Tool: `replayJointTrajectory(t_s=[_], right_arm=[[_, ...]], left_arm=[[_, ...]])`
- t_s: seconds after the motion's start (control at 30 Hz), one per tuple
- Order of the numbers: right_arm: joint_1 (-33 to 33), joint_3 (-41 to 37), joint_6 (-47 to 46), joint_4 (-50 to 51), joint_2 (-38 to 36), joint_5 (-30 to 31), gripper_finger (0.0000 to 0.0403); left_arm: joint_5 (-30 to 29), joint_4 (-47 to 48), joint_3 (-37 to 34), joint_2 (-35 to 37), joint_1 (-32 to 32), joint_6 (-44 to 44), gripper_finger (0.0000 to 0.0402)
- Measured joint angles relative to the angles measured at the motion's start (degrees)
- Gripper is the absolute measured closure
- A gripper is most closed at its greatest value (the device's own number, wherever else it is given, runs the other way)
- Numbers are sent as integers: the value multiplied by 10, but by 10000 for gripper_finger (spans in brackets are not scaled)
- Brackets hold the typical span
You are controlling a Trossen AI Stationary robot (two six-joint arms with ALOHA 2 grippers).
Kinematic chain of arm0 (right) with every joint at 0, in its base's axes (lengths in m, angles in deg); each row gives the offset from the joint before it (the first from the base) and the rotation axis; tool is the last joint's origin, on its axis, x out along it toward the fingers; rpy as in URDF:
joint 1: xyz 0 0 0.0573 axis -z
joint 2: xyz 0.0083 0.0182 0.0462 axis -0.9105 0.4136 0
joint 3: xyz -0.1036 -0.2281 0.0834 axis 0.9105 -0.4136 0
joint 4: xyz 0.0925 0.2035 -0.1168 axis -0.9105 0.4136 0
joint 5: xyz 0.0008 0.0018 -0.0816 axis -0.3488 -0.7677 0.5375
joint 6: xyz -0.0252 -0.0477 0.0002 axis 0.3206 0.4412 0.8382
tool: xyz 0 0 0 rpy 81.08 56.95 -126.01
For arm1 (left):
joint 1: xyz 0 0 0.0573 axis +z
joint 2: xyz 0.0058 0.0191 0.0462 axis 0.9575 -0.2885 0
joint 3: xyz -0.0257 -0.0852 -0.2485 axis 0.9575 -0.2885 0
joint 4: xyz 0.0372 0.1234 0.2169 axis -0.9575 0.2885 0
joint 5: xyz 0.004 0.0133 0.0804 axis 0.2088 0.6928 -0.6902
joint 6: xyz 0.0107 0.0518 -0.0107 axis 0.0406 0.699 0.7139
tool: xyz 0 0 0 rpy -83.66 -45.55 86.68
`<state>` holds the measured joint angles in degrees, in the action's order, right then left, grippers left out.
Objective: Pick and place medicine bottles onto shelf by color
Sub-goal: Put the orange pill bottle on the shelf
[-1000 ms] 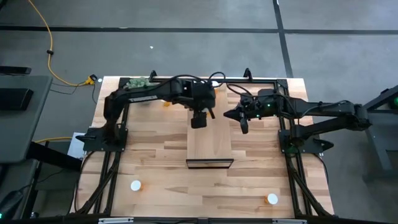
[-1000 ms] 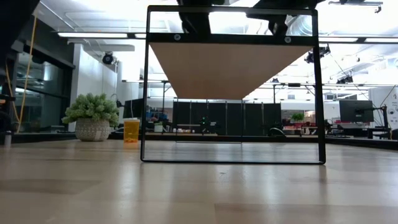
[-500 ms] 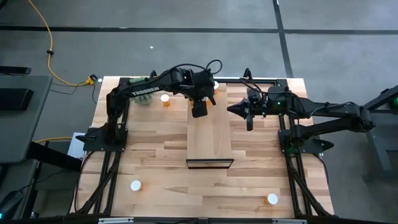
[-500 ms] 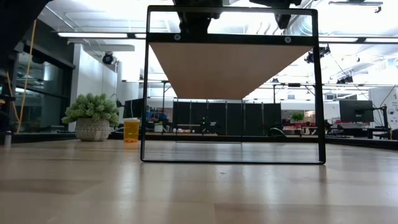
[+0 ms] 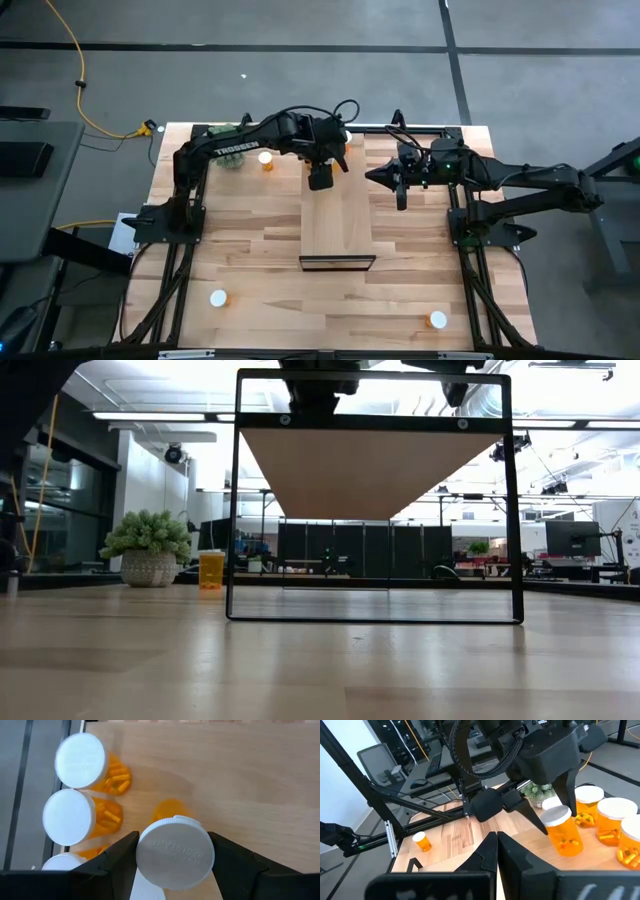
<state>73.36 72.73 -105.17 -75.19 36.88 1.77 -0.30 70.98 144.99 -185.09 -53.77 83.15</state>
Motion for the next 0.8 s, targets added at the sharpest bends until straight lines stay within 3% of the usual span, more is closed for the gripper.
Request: replayJointTrajectory(t_s=[0.8], right_arm=[[0,0,0,6,0,0,403]], left_arm=[[0,10,0,-3,9,20,190]])
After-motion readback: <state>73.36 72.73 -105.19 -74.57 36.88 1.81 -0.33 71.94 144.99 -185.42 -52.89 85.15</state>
